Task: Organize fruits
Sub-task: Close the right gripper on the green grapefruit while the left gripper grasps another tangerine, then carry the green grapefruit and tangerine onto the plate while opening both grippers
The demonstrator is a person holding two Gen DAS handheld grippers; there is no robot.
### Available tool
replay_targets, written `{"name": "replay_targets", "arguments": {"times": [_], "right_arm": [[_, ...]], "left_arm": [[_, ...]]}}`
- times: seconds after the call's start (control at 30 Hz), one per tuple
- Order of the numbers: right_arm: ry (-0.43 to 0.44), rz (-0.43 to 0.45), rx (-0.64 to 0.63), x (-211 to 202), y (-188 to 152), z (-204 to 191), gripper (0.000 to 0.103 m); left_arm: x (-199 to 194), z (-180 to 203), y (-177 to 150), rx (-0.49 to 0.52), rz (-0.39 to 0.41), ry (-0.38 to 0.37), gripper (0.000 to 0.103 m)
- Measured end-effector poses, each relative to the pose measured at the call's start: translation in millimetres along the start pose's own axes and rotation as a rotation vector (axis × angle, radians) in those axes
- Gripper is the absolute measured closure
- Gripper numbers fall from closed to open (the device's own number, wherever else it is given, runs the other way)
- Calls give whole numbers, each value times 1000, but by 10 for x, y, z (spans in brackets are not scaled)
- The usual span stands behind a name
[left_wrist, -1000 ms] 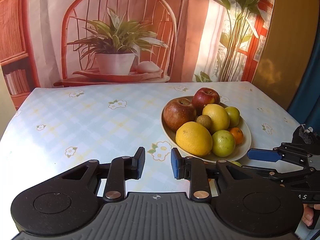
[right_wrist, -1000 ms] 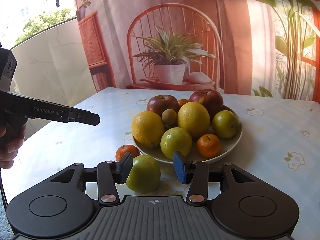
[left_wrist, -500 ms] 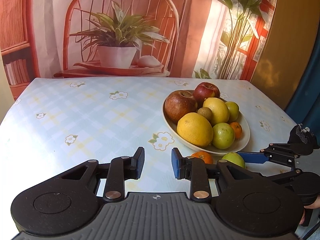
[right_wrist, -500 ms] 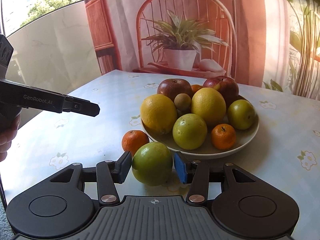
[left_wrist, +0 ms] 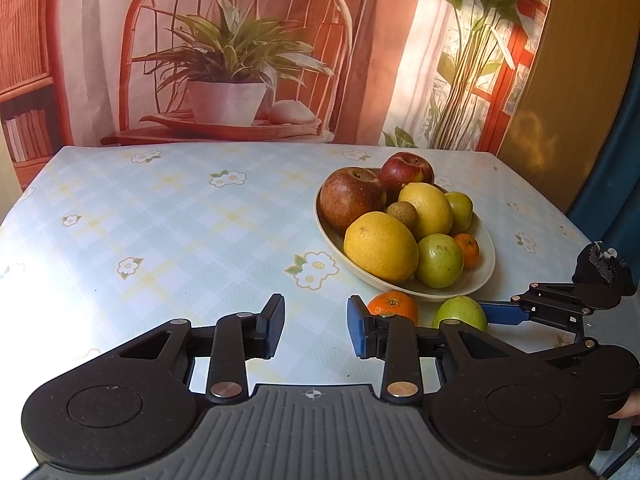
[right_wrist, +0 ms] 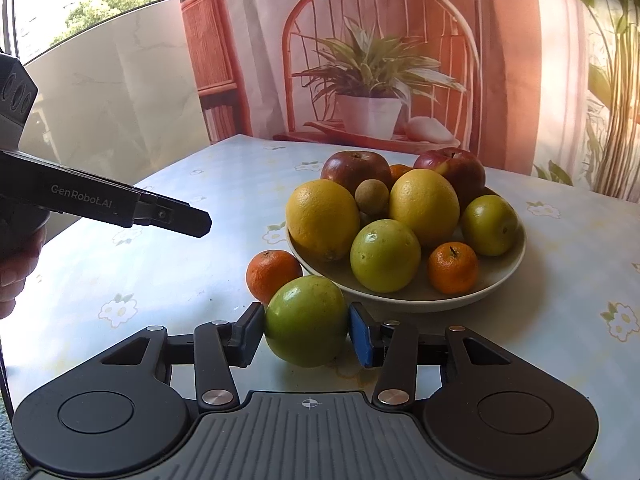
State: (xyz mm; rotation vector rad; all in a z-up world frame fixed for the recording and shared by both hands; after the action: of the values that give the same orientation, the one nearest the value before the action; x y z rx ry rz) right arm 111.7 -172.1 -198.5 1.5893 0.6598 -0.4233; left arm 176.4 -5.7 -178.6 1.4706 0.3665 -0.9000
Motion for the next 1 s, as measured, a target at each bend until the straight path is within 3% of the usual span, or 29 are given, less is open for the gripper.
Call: {"name": "replay_targets", "arguments": {"times": [0.23, 0.37, 0.67, 1.0], "right_arm": [[-6, 39, 30, -119, -56, 89, 61], [-41, 105, 115, -260, -114, 236, 61], [-106, 218, 334, -441, -234, 643, 61], [-94, 219, 328, -433, -249, 648, 61]], "left_arm": [[42, 96, 7, 21, -7, -30, 60], [108, 195, -5, 45, -20, -59, 54], [313, 403, -28, 89, -57, -84, 54], [498, 432, -21, 78, -87, -68, 54]]}}
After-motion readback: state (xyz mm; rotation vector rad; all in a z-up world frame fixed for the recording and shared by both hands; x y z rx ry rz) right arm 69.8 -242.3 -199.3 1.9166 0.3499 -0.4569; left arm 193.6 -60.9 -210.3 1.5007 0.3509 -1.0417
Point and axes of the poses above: each gripper's, at about its wrist camera, not at the fingertips, and x roughly the way its jaws point, z to its right, y to its top, the point moved 1 cm from there along x, roughly the way its jaws point, and after that the axes turned 3 degrees about -z, right-handed, at the moved point
